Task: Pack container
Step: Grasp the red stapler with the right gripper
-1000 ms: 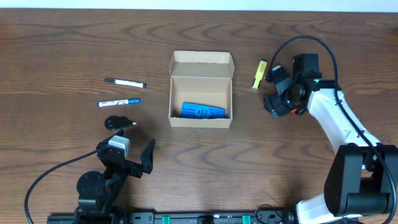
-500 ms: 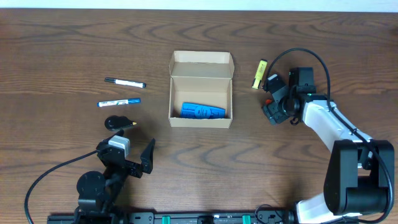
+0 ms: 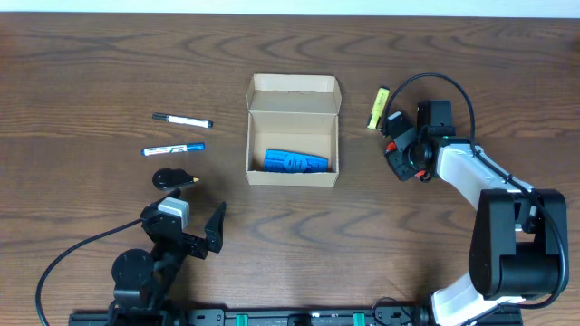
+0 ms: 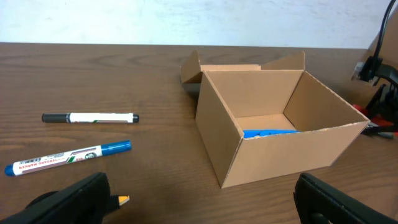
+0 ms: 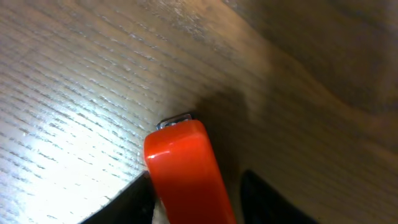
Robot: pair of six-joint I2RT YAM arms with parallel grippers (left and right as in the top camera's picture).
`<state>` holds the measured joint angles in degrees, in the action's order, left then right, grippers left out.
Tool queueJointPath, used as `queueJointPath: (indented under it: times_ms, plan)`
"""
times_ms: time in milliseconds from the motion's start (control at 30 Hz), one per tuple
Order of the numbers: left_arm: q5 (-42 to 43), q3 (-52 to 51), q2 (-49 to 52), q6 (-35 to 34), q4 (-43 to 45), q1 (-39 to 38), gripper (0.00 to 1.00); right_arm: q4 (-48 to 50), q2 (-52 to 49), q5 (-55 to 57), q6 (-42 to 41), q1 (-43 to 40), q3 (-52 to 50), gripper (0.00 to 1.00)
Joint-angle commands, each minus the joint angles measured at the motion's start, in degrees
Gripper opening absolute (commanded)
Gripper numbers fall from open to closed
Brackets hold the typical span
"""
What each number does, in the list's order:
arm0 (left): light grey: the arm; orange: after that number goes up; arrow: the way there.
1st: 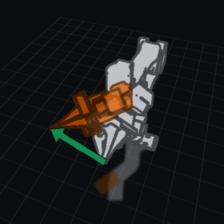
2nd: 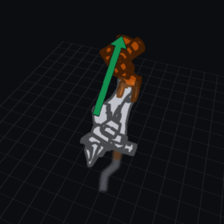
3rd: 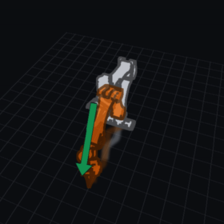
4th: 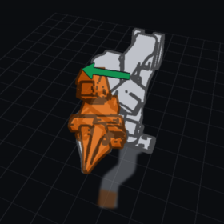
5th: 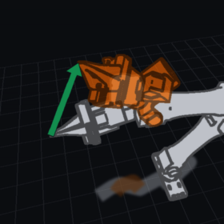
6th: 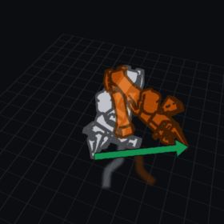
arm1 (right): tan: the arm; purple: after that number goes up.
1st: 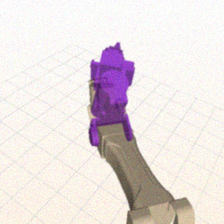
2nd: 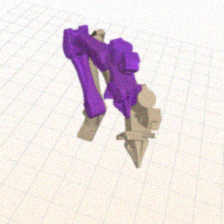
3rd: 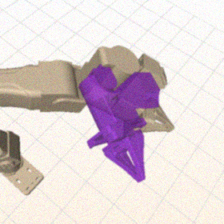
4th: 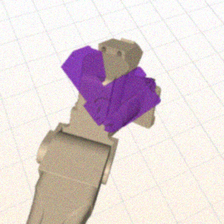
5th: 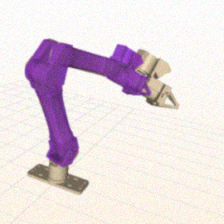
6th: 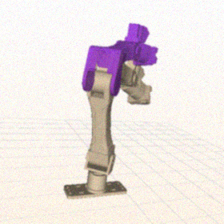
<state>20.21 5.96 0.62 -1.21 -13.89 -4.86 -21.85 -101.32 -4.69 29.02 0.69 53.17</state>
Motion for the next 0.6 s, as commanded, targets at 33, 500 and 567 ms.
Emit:
queueJointPath:
  times_ms: [33,500,567]
  plan:
    - [0.17,-1.40,-0.37,0.85,-0.37,0.35,0.95,-0.09,-0.90,0.15,-5.73,-0.37,0.04,0.24]
    - [0.17,-1.40,-0.37,0.85,-0.37,0.35,0.96,-19.21,4.63,-6.08,-19.71,2.45,18.56,0.01]
    - [0.17,-1.42,-0.37,0.85,-0.37,0.35,0.95,-22.10,6.34,-7.54,-21.86,3.69,22.56,0.01]
